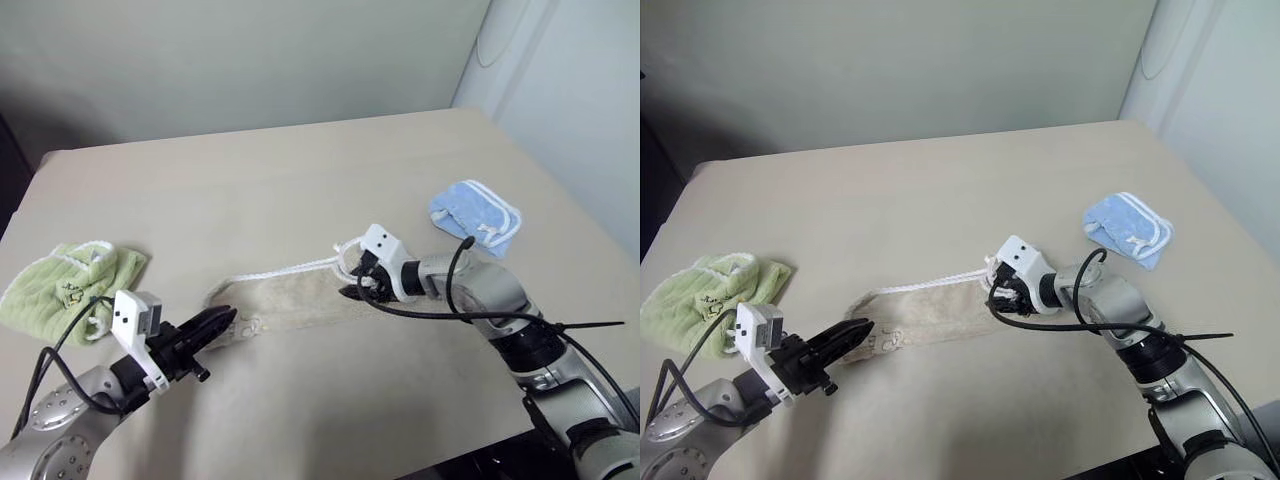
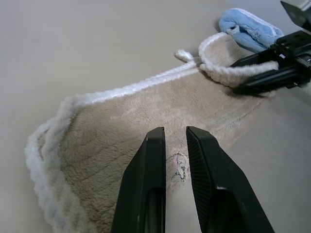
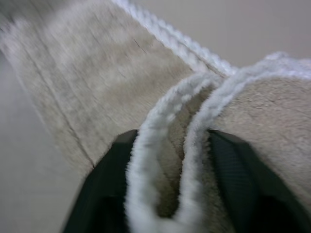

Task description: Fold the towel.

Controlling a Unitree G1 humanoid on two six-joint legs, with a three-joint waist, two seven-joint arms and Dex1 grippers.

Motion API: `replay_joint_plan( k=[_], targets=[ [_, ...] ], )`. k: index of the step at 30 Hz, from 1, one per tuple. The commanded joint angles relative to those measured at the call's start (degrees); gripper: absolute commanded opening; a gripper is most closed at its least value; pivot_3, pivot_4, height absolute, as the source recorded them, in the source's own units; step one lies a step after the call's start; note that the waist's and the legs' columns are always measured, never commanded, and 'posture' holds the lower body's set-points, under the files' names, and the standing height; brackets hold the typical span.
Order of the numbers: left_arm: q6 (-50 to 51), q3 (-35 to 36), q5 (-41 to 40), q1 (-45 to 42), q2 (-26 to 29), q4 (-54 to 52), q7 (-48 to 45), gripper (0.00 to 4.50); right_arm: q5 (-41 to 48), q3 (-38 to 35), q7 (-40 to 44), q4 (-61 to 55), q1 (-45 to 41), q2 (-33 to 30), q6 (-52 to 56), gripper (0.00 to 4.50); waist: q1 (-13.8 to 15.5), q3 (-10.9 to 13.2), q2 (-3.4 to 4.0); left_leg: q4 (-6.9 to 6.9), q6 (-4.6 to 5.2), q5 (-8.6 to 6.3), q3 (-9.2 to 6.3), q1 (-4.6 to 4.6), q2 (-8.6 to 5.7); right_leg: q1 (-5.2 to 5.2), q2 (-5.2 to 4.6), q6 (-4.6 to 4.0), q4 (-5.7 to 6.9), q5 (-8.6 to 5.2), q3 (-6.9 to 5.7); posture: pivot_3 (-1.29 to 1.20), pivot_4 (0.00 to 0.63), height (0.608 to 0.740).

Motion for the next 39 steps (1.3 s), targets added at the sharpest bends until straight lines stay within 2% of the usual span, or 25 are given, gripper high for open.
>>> replay_joint_plan(
  k=[1,6,8,11,17,21,24,30,33,36,39],
  targets=[
    [-1.4,1.6,-0.9,0.2,-0.1,-1.8,-0.2,0.78,4.3,-7.7,2.6,-4.3,0.0,-1.0,0.2,3.1,0.0,0.0,0.0,0.0,0.0,0.0,0.0,-0.01,0.0,0.0,0.0,0.0,0.0,0.0,0.0,0.0,0.15,0.74],
    [-1.3,3.0,-1.8,0.1,0.0,-1.2,0.0,0.78,11.2,-19.2,4.0,-1.0,-2.4,-0.8,1.7,3.1,0.1,0.0,-0.01,0.03,-0.09,0.05,0.01,-0.02,-0.01,0.04,0.0,0.04,-0.03,0.01,0.01,0.0,0.15,0.74],
    [-1.2,3.5,-2.3,-0.3,-0.2,-0.8,0.3,0.78,10.5,-20.1,3.7,2.5,-3.8,-1.0,1.5,2.94,0.1,0.0,-0.01,0.04,-0.14,0.08,0.01,-0.01,-0.01,0.04,0.0,0.04,-0.03,0.01,0.01,0.0,0.15,0.74],
    [-0.8,3.7,-2.9,-0.8,-0.4,-0.3,1.0,0.78,4.2,-14.6,5.5,7.2,-3.4,-2.1,-5.8,2.22,0.1,0.0,-0.05,0.03,-0.13,0.08,0.0,0.01,0.0,0.04,0.0,0.04,-0.03,0.01,0.01,0.0,0.15,0.74],
    [-0.3,5.6,-4.3,-0.3,-0.1,-1.0,2.9,0.78,-3.4,-7.6,8.2,16.4,0.0,1.4,-18.1,0.03,0.0,0.0,-0.03,-0.02,-0.03,0.01,-0.01,-0.01,0.0,-0.03,0.01,0.0,-0.01,0.04,0.01,0.0,0.15,0.74],
    [0.3,8.0,-6.7,2.3,-0.8,-3.3,4.8,0.78,-10.6,-2.6,8.0,23.8,1.6,2.9,-25.7,0.03,-0.1,0.0,0.0,-0.01,0.02,-0.03,-0.01,-0.02,0.0,-0.01,0.0,0.02,-0.02,0.06,0.02,0.0,0.15,0.74],
    [1.1,11.0,-9.9,5.2,-1.2,-5.1,7.0,0.78,-11.4,-2.9,8.7,25.1,1.9,3.9,-28.0,0.03,-0.2,0.0,-0.06,0.01,0.31,-0.21,-0.02,0.15,0.0,0.17,0.0,0.03,-0.06,0.08,0.03,0.0,0.15,0.74],
    [4.4,16.7,-22.1,14.9,-3.4,-9.2,13.3,0.78,-4.6,-11.2,11.3,20.3,-0.8,5.0,-26.7,0.03,-0.3,0.0,0.02,0.0,0.4,-0.28,0.01,0.42,0.0,0.43,0.0,0.05,-0.15,0.11,0.05,0.0,0.15,0.74],
    [5.8,16.9,-29.5,19.6,-3.8,-10.1,15.4,1.71,-3.3,-13.4,11.3,19.2,-2.5,5.6,-26.4,0.0,-0.3,0.0,0.05,-0.01,-0.13,0.02,0.02,0.4,0.0,0.41,0.0,0.05,-0.16,0.07,0.06,0.0,0.15,0.74],
    [6.8,14.0,-36.0,22.8,-4.5,-10.6,20.0,2.82,-3.2,-14.5,11.3,20.4,-4.0,7.0,-28.3,0.0,-0.3,0.0,0.04,-0.06,-0.13,0.02,0.03,0.43,0.0,0.41,0.0,0.01,-0.15,0.01,0.07,0.0,0.15,0.74],
    [7.2,11.2,-38.9,23.1,-4.3,-10.0,24.5,3.8,-3.6,-14.9,10.7,21.0,-4.6,8.4,-29.1,0.0,-0.1,0.1,0.07,-0.1,-0.12,0.02,0.01,0.47,0.0,0.41,0.01,-0.03,-0.15,-0.01,0.05,0.0,0.15,0.74]
  ],
)
